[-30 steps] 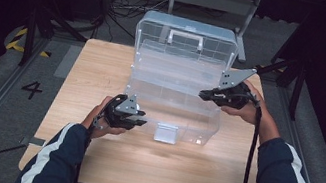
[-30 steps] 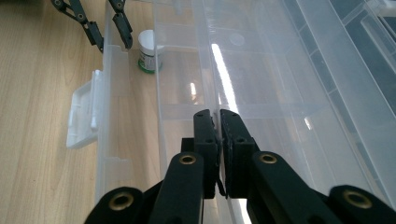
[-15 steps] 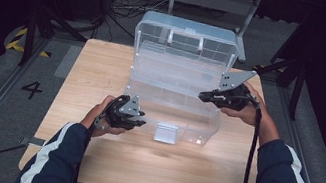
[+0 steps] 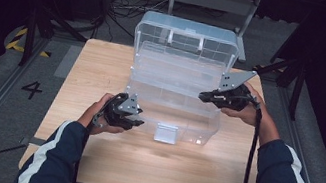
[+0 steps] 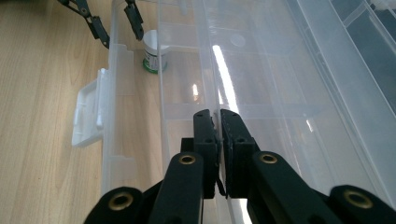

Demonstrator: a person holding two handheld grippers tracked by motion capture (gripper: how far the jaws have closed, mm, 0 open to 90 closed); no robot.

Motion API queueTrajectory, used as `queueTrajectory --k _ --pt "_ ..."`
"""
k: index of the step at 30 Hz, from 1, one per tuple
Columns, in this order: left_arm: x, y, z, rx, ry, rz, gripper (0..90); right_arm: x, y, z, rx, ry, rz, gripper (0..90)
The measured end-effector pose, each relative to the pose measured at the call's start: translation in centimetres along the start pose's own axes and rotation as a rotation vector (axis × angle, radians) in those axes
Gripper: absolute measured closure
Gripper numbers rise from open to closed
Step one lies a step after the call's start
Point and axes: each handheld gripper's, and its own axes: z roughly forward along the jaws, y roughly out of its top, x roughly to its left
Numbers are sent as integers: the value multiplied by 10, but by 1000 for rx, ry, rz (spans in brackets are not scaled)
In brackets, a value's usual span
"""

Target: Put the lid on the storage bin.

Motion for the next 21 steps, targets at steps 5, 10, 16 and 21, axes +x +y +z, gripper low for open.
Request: queueTrajectory --k 5,10,16,21 --pt "-1 2 -15 2 -19 5 474 1 -1 0 -2 -4 1 864" --pt "1 -2 -25 42 -31 -24 411 1 -2 0 -10 -4 2 864" --pt "10 -11 -46 1 -12 -87 344 2 -2 0 -11 -4 2 864" --pt "17 -15 -59 -21 6 -129 323 3 -3 0 -14 -3 1 864"
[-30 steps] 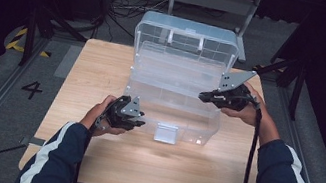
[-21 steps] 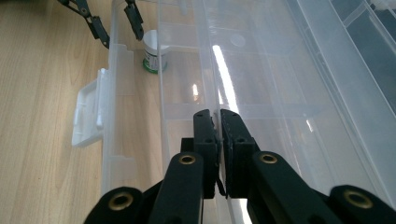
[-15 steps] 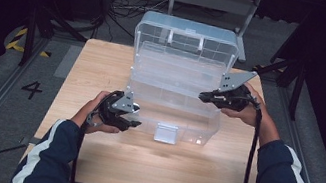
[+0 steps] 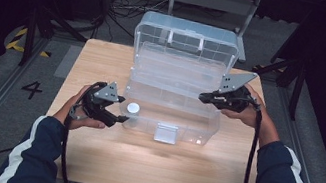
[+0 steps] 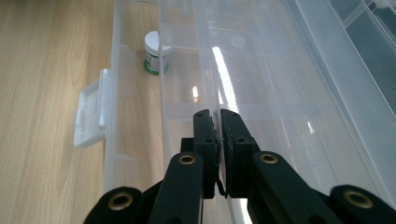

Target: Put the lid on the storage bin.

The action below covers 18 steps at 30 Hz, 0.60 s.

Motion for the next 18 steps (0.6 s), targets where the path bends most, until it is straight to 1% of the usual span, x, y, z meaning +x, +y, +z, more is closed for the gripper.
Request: queueTrajectory --k 1,5,6,7,8,9,10,11,12,13,14,17,18 --pt "2 0 -3 -1 10 -11 323 0 0 0 2 1 0 864" --pt "8 -1 -9 4 48 -32 321 1 0 0 1 0 -3 864" --pt "11 -1 -11 -1 50 -41 323 1 0 0 1 -2 -3 864" --pt "11 -1 -11 -1 50 -41 323 2 0 0 2 -2 -3 864" --pt "15 -1 -13 3 66 -46 337 2 0 0 4 -5 -5 864" --pt "15 -1 -13 3 66 -46 360 2 0 0 4 -5 -5 864" --pt "18 -1 -13 7 85 -57 360 2 0 0 5 -6 -6 864" --pt "21 -2 -13 15 93 -63 384 3 1 0 7 -10 -13 864" --pt "25 -3 -14 20 94 -78 390 3 1 0 9 -14 -17 863" --pt "28 -4 -15 14 93 -85 397 4 1 0 12 -19 -23 863" --pt "30 -5 -16 7 106 -94 407 4 2 0 14 -21 -25 862" --pt "38 -5 -20 13 150 -109 419 4 1 0 12 -19 -24 862" --pt "41 -5 -20 3 149 -121 441 4 1 0 12 -19 -24 862"
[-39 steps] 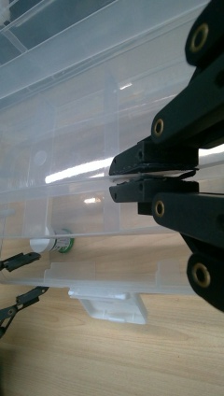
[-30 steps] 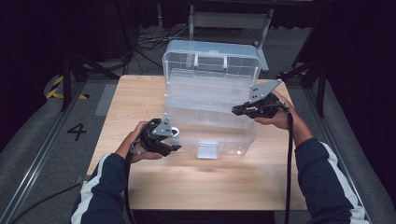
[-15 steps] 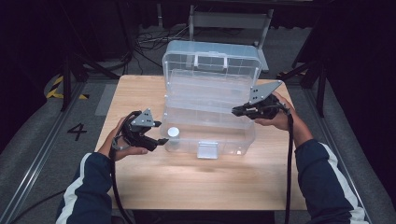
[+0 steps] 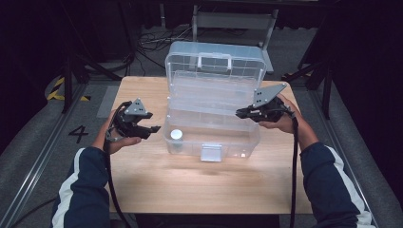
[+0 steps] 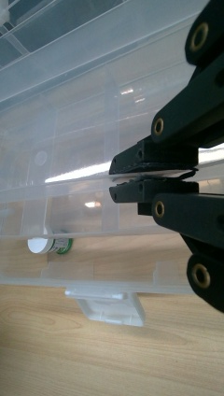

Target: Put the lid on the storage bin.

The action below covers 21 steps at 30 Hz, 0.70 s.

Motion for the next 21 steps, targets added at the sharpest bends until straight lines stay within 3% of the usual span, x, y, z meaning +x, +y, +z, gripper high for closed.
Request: queueTrajectory --k 2,8,12,15,17,21 --pt "4 2 1 -9 48 -10 465 0 0 0 0 -1 0 861" --pt "17 9 14 -22 113 -56 595 1 0 0 0 -3 -3 861" --pt "24 14 20 -42 118 -80 656 1 0 0 0 -2 -3 861" --pt "30 19 24 -29 113 -97 773 2 0 0 0 -2 -6 861" --pt "35 25 25 -47 121 -127 856 2 0 0 4 -3 -9 861" --pt "41 35 28 -49 131 -140 893 3 -1 1 -4 0 -9 861"
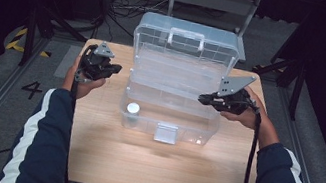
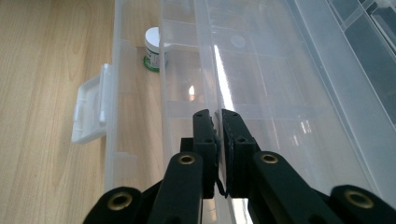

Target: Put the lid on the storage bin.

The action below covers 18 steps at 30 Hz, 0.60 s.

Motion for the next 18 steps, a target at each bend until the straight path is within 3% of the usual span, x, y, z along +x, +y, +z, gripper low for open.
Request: queueTrajectory --k 6,18 --pt "2 20 4 -44 10 -21 898 0 1 0 6 -1 -2 861" --pt "-1 55 18 -64 5 11 899 2 0 0 9 -6 -8 860"
